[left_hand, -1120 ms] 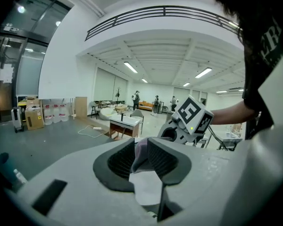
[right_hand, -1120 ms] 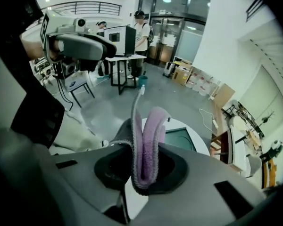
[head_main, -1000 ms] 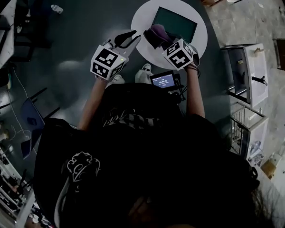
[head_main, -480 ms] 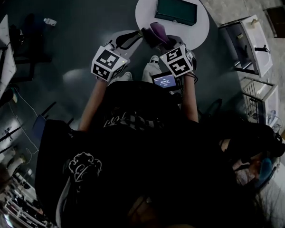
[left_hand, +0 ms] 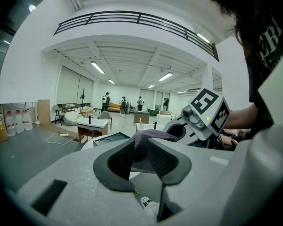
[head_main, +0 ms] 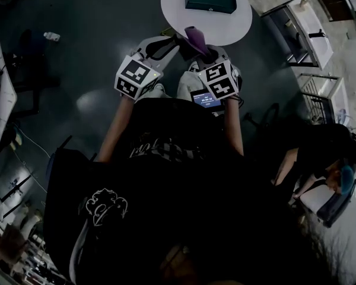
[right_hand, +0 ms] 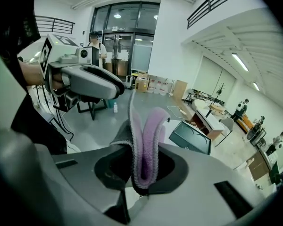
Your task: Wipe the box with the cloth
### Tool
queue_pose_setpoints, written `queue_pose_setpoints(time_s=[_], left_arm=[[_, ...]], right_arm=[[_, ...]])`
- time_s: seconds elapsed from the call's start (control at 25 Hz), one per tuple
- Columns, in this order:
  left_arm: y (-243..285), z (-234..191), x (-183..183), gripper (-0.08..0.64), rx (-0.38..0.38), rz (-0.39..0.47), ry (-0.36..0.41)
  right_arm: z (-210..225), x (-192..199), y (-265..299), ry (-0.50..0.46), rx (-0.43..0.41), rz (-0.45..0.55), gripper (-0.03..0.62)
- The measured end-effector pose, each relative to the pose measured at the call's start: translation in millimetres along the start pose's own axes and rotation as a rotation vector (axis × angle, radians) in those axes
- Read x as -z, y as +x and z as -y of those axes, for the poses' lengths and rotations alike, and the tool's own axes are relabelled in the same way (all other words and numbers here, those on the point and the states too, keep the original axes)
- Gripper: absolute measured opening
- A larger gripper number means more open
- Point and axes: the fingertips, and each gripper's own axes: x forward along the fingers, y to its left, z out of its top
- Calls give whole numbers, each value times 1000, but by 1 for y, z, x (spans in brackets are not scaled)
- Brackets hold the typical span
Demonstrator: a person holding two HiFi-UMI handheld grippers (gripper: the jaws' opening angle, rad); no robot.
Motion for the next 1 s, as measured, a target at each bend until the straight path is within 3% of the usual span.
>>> queue_pose_setpoints(time_s=[1.0], left_arm=[[19,11,-16,83,51,23,49]], right_arm=[[20,7,-16,6,73,11,55]])
